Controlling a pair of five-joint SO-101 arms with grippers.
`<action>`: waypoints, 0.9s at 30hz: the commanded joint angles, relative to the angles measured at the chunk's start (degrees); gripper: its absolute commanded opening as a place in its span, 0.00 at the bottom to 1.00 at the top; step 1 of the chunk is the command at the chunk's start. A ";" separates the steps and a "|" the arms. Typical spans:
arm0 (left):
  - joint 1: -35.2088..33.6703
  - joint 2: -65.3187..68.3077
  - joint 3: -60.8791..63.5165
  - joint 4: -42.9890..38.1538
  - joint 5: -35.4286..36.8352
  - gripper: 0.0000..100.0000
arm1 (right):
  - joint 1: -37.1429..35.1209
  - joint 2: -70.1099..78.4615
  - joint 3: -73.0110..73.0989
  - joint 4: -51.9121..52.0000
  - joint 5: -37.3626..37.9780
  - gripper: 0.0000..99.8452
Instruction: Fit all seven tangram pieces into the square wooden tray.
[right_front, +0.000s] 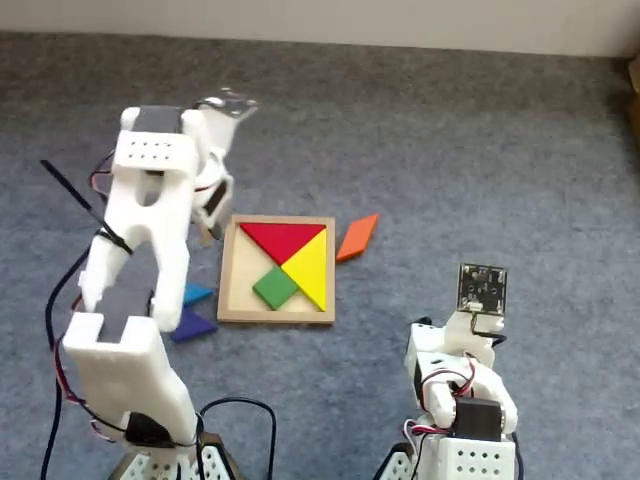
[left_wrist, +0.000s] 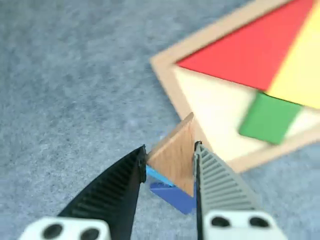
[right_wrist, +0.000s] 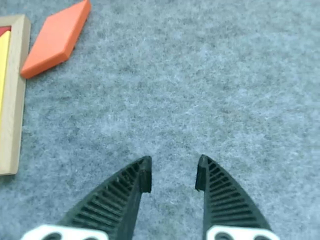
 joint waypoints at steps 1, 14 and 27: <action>6.99 -6.81 -2.07 4.31 -2.29 0.12 | 0.92 -0.04 8.22 -0.66 0.79 0.16; 22.46 -8.48 7.87 4.92 -14.86 0.12 | 0.92 -0.04 8.22 -0.66 0.79 0.16; 27.74 -7.87 21.76 -10.81 -21.45 0.13 | 0.92 -0.22 8.22 -0.66 0.79 0.16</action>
